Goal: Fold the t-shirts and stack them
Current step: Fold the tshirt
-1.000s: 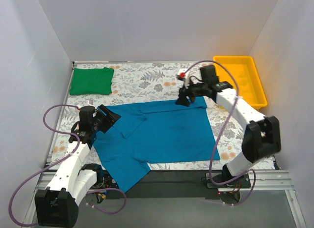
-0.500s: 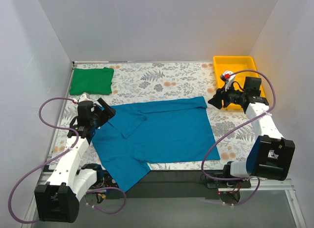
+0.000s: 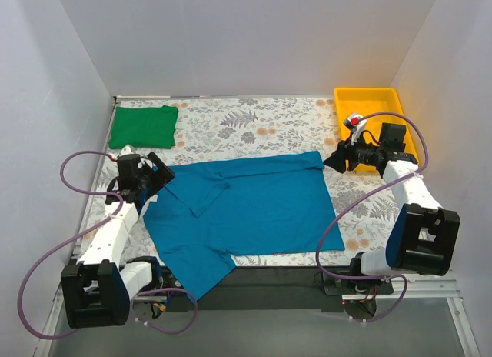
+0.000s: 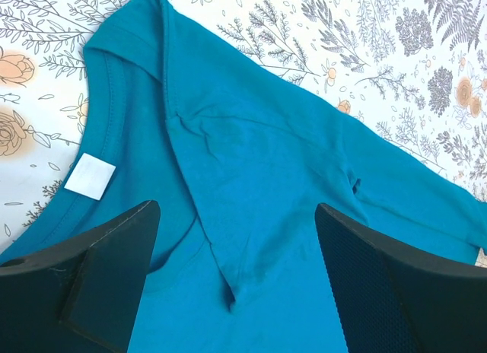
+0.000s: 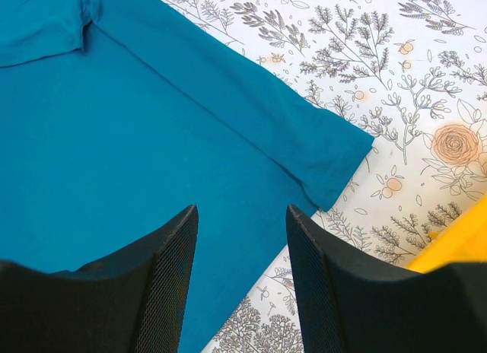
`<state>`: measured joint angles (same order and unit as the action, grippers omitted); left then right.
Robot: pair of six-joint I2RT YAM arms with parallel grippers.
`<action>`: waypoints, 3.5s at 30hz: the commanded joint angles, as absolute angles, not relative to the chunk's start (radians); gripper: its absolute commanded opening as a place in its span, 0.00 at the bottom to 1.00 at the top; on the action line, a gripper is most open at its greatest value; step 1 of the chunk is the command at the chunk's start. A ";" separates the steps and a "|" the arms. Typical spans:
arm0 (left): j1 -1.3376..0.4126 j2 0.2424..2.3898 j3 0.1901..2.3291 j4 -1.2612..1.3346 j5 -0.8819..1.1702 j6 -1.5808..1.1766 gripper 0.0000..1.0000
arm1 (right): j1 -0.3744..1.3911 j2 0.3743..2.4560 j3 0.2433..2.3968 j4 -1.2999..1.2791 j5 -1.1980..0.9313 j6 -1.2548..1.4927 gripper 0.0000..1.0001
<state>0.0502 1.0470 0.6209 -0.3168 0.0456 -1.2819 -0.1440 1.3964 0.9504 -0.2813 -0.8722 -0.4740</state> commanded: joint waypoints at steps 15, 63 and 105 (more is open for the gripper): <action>0.094 1.121 0.689 -0.287 0.055 -1.226 0.87 | -0.163 1.411 0.942 -0.252 -0.908 -0.471 0.73; 0.218 1.546 0.816 -0.160 0.080 -1.157 0.70 | -0.137 1.607 1.084 -0.264 -0.726 -0.347 0.71; 0.224 1.577 0.821 -0.144 0.120 -1.152 0.59 | 0.052 2.074 1.470 -0.408 -0.411 -0.295 0.47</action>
